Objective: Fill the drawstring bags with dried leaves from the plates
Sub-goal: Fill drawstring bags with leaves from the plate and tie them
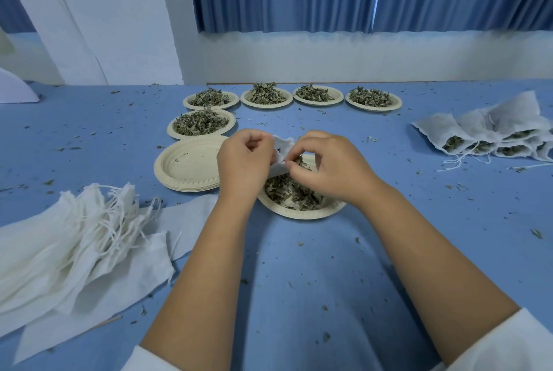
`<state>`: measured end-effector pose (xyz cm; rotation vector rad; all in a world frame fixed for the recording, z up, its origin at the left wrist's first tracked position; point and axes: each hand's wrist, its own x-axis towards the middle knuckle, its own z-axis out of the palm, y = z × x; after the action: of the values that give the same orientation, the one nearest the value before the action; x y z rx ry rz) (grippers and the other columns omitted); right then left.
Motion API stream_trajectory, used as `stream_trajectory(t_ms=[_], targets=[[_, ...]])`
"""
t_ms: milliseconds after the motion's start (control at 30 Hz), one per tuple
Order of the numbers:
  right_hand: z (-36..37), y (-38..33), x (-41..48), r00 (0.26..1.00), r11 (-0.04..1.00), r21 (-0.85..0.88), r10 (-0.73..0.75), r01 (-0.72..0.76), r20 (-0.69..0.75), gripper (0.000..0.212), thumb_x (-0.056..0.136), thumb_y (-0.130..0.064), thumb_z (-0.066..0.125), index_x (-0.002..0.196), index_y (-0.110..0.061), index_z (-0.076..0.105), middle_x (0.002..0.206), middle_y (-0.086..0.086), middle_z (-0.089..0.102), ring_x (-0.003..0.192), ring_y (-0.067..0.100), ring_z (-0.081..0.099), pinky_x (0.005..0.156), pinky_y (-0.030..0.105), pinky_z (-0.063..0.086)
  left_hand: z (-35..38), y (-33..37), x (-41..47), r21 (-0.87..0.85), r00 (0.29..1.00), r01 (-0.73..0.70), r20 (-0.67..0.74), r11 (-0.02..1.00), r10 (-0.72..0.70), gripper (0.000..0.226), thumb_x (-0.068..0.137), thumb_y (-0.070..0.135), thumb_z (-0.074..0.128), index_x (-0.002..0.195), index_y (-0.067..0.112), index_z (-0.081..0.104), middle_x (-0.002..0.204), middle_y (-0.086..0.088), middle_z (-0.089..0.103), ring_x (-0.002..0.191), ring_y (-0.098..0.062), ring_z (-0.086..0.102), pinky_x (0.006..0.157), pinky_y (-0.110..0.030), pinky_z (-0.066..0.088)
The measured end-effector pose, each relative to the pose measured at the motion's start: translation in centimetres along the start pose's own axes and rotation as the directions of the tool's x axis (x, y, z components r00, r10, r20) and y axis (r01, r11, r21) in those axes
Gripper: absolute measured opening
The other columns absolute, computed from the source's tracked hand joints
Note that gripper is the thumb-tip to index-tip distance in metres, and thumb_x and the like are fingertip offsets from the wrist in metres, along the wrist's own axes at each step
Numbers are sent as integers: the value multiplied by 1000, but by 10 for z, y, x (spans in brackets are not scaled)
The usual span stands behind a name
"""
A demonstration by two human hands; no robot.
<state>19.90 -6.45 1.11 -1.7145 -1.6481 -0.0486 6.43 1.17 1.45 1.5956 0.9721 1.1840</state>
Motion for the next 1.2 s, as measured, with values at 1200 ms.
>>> stream_trajectory(t_ms=[1200], targets=[[12, 8, 1, 976, 998, 40, 29, -39, 217, 46, 79, -7, 54, 117, -29, 67, 101, -16, 60, 67, -18, 48, 64, 21, 40, 2, 2, -2, -97, 997, 51, 66, 994, -44, 12, 92, 12, 62, 83, 17, 68, 59, 8, 68, 64, -10, 69, 82, -38, 60]])
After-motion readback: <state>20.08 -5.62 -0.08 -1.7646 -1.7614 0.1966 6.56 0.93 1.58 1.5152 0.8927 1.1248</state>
